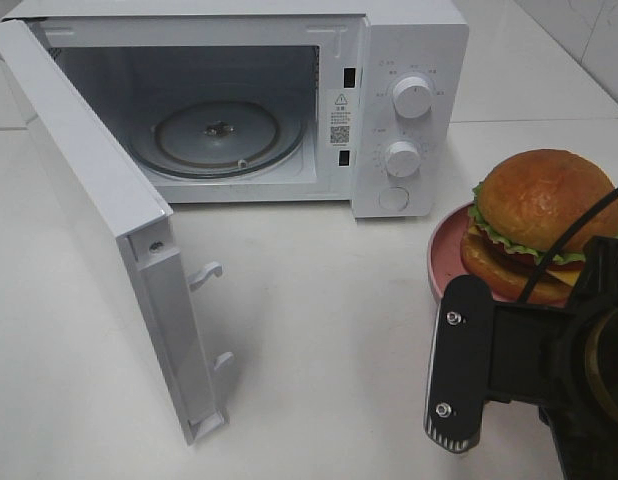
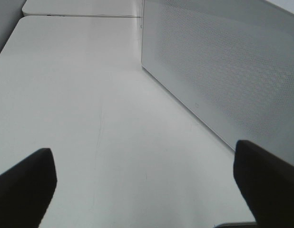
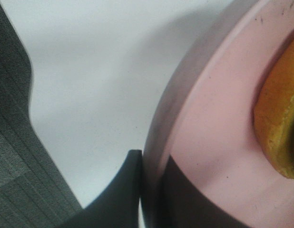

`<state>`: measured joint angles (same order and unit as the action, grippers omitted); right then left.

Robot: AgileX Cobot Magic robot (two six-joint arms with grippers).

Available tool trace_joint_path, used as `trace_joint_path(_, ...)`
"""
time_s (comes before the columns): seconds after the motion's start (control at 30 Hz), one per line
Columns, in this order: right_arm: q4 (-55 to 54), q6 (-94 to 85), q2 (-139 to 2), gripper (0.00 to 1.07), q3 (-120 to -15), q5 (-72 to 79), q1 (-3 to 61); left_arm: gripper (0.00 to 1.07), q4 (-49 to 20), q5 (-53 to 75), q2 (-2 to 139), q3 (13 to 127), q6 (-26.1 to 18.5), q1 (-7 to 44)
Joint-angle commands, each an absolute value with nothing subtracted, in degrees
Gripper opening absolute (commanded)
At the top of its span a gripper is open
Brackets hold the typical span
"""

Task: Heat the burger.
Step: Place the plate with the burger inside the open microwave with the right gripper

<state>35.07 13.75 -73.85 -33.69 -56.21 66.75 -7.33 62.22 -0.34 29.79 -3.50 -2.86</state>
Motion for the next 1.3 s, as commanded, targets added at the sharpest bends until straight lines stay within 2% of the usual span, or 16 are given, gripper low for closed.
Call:
trace_joint_path(0.03,39.99,11.34,-73.40,0.00,-33.80,-56.38,67.04,0.93,-7.33,61.42,-1.26,29.62,-3.44,-2.92)
trace_joint_path(0.87,42.97,-14.78,-73.40,0.00,-33.92,-39.42,67.04,0.93,-7.33,61.42,-1.26,29.62,-3.44,-2.92)
trace_joint_path(1.17,42.86,-15.41,-73.40,0.01,-33.92,-37.76,66.86,0.93,-7.33,61.42,-1.26,29.62,-3.44,-2.92)
trace_joint_path(1.23,43.14,-15.70,-73.40,0.01,-33.92,-37.36,66.63,0.93,-7.33,61.42,-1.26,29.62,-3.44,-2.92)
trace_joint_path(1.3,43.09,-20.40,-73.40,0.01,-33.92,-35.52,63.60,0.93,-7.33,61.42,-1.26,29.62,-3.44,-2.92)
